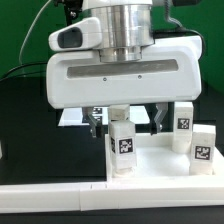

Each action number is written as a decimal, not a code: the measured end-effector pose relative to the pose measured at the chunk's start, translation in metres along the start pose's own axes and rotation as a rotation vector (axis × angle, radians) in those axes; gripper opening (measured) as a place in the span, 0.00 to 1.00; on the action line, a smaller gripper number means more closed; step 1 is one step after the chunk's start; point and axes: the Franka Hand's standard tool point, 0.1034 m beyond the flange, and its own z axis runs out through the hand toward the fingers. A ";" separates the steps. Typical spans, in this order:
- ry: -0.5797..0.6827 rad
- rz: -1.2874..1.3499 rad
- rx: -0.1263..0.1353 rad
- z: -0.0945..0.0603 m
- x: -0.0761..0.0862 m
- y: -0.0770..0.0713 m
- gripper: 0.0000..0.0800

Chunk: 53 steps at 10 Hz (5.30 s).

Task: Assemble square table

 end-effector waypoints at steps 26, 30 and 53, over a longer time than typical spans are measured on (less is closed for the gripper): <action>-0.069 0.308 0.023 0.006 -0.004 -0.003 0.81; -0.077 0.498 0.012 0.007 -0.007 0.001 0.36; -0.032 0.211 -0.018 0.006 0.007 0.003 0.66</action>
Offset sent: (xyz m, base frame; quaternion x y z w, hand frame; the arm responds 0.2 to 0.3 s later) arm 0.0000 0.0000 0.0000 0.0000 0.0000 0.0650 0.9979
